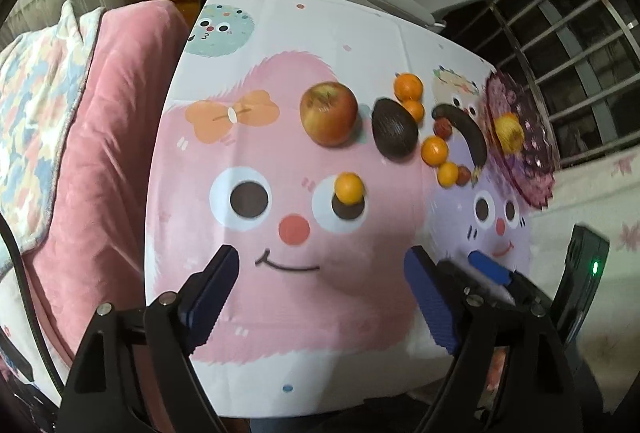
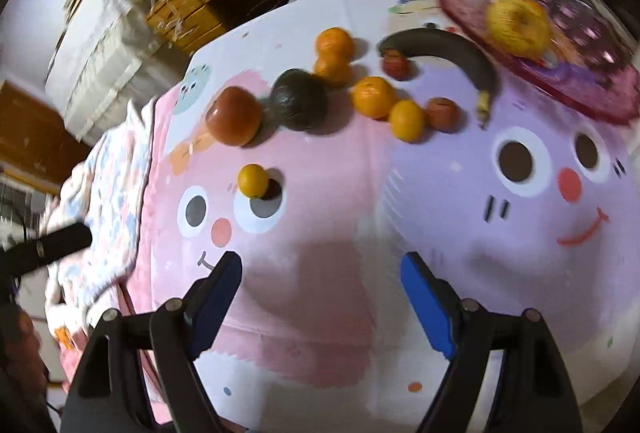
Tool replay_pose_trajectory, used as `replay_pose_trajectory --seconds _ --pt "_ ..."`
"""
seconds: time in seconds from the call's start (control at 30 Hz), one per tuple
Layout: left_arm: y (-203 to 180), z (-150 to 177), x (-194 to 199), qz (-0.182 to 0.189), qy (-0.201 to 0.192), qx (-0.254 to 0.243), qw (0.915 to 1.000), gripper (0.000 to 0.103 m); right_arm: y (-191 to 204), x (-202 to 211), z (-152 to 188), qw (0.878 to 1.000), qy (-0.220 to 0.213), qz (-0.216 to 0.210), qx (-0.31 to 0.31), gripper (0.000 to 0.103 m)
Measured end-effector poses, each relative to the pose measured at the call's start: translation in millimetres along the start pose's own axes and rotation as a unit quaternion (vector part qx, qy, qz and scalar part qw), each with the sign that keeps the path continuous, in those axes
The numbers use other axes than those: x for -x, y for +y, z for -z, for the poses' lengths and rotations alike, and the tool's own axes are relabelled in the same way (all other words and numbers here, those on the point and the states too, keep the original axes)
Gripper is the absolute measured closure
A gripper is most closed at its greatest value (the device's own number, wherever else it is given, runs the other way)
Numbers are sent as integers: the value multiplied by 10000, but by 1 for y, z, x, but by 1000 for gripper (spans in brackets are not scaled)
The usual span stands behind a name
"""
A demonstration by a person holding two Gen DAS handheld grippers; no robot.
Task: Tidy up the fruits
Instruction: 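Move both tools back toward the remaining fruit, then grasp the red apple with the left tool while the right tool grasps a mandarin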
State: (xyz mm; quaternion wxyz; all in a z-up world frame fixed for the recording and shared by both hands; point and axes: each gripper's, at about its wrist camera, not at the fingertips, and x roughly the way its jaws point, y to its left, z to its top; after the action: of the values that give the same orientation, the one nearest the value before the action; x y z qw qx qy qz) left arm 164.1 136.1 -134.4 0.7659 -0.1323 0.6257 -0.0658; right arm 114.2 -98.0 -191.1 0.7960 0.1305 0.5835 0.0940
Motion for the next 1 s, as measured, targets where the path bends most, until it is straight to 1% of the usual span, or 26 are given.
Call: replay_pose_trajectory --seconds 0.13,0.3,0.37,0.47,0.57,0.7,0.8,0.87,0.93,1.0 --pt "4 -28 -19 -8 39 90 10000 16 16 -15 -7 9977 -79 -60 668 21" --pt "1 -59 -45 -39 135 79 9999 15 28 -31 -13 9929 -180 -173 1163 21" --pt "0 -72 -59 -20 199 66 9998 14 35 -37 -15 9897 -235 -207 1400 21" --pt "0 -86 -80 -18 308 75 9995 14 49 -49 -16 9828 -290 -142 1819 22" --pt "-2 -96 -100 46 438 76 9990 14 60 -63 -17 9763 -242 -260 2135 23" --pt "-6 -102 -123 143 561 63 9983 14 68 -81 -16 9697 -145 -333 2417 29" --pt "-7 -105 -135 218 550 71 9982 14 71 -90 -15 9654 -196 -299 2584 36" --pt "-6 -107 -141 268 557 70 9981 14 72 -97 -16 9641 -182 -294 2633 39" --pt "-7 -110 -147 294 514 69 9982 14 70 -103 -16 9640 -198 -279 2638 45" --pt "-8 -111 -151 354 457 82 9983 15 69 -106 -17 9646 -217 -289 2612 48"
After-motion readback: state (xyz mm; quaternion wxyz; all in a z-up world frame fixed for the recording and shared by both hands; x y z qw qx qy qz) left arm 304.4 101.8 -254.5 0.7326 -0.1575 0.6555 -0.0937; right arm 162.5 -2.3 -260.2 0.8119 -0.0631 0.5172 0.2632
